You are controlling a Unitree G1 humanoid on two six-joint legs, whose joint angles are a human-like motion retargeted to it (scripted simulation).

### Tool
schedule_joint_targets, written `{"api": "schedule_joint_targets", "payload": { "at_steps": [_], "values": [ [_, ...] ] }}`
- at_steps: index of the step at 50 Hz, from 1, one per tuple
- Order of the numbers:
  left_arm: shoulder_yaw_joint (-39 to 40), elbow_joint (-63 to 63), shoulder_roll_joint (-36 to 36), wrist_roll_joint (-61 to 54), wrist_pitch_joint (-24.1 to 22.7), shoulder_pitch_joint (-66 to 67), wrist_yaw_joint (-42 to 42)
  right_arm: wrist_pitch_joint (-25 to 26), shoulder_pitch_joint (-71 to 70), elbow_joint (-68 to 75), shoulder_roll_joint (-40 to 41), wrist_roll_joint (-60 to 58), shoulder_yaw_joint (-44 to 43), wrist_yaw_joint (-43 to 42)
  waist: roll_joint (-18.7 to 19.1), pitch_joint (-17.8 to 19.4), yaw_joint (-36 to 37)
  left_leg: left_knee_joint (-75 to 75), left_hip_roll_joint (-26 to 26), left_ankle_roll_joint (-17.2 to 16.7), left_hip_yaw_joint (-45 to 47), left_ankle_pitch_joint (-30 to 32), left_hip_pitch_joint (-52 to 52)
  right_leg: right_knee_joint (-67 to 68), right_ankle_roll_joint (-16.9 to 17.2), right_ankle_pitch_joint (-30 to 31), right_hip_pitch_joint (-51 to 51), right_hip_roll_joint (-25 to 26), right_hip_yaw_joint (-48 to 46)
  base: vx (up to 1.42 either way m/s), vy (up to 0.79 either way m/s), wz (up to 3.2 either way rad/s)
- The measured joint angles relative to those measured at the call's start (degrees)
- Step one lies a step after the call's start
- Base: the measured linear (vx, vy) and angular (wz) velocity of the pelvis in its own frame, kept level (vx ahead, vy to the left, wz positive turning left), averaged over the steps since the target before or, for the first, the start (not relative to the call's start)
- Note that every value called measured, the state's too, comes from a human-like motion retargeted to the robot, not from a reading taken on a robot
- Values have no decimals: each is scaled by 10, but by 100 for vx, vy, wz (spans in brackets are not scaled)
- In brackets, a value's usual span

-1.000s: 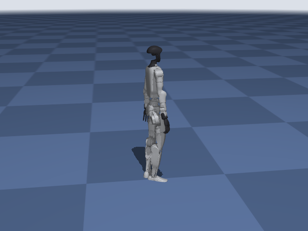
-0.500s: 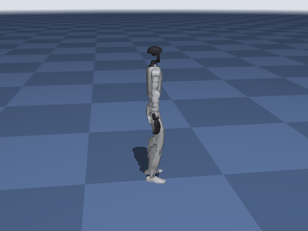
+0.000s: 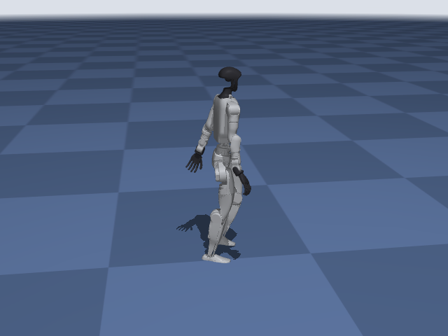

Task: Walk run

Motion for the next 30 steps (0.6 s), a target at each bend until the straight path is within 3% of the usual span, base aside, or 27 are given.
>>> {"api": "schedule_joint_targets", "payload": {
  "at_steps": [5,8,12,15,18,19,22,24,26,30],
  "values": [
    [32,44,7,44,74,33,-118,-50,-45,-74,21,84,12,43,19,-1,0,-152,10,33,12,0,-76,-24,5,-14,38,29,-4,41,1,-10],
    [21,43,18,68,87,31,-158,-67,-73,-107,22,129,4,58,19,5,13,-237,-4,53,-14,17,-117,-34,11,-28,65,36,-13,55,7,8],
    [2,32,28,49,47,13,-114,-76,-108,-132,15,108,-2,90,15,10,9,-242,-9,70,-61,46,-168,-36,35,-46,94,45,-37,58,2,35],
    [-10,32,30,-2,19,-5,-51,-85,-104,-135,2,86,17,102,12,4,2,-180,-5,89,-70,55,-177,-20,71,-39,111,48,-43,77,5,14],
    [-6,22,17,-13,33,-27,-35,-86,-72,-105,-8,43,8,104,-1,-5,16,-137,7,102,-57,27,-171,26,118,33,114,29,-19,94,9,-23],
    [-6,19,14,-12,33,-33,-41,-83,-58,-87,-9,30,2,103,2,-11,16,-130,8,102,-65,9,-158,49,118,77,114,29,-16,93,9,-5],
    [-16,3,6,-10,29,-48,-51,-66,-16,-23,-12,13,-15,96,29,-32,3,-143,21,100,-87,-34,-92,160,94,244,94,42,-16,115,14,0],
    [-23,-16,5,-8,31,-65,-45,-53,4,12,-14,14,-23,88,53,-33,-9,-165,36,96,-97,-51,-40,281,68,295,55,42,-33,93,9,-37],
    [-40,-35,14,2,32,-89,-31,-49,22,36,-18,16,-34,85,67,-28,-20,-199,32,96,-99,-61,16,390,49,258,1,27,-43,95,9,-43],
    [-70,-73,46,33,24,-153,-8,-43,56,65,-20,17,-66,83,55,-19,-67,-300,-21,102,-97,-54,120,505,54,170,-141,-39,-71,81,3,27]
  ]
}}
